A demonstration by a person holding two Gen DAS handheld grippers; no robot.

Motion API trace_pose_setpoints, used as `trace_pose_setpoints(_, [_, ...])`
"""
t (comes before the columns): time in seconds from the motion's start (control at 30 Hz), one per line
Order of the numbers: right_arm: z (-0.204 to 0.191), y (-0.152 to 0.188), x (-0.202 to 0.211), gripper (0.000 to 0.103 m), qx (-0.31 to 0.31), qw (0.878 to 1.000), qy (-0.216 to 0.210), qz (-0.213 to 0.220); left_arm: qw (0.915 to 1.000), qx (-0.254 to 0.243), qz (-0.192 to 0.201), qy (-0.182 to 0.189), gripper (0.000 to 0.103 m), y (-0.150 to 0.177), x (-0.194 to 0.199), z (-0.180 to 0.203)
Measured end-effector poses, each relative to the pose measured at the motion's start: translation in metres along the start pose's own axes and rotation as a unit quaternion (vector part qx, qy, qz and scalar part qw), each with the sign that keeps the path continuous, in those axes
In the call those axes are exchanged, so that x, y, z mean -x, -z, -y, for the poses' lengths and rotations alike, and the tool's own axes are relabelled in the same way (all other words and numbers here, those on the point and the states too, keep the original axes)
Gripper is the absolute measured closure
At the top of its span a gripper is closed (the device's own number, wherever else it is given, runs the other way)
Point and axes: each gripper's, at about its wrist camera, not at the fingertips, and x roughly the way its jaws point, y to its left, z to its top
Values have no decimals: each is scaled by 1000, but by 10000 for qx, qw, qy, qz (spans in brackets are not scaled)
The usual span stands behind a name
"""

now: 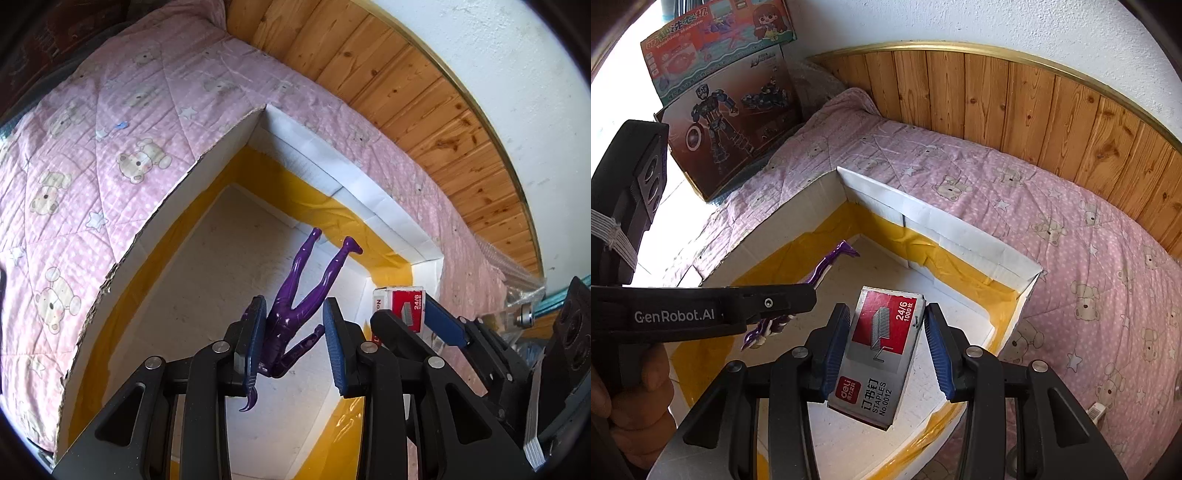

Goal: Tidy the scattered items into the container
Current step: 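Carry purple figure in left tool while right tool carries staples box over white box, then open left tool dropping figure into box while right tool releases staples box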

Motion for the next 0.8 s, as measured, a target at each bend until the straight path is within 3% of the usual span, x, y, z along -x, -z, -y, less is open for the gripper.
trace_pose_setpoints(0.37, [5, -8, -33, 59, 358, 9981, 187, -470, 9991, -130, -139, -367, 70, -19, -33, -4])
trace_pose_setpoints(0.6, [6, -9, -40, 59, 390, 9978, 309, -439, 9983, -201, -188, -516, 65, -19, -46, -5])
trace_pose_setpoints(0.8, [13, -7, -30, 58, 169, 9988, 286, -346, 9978, -273, -137, -589, 60, -11, -33, -6])
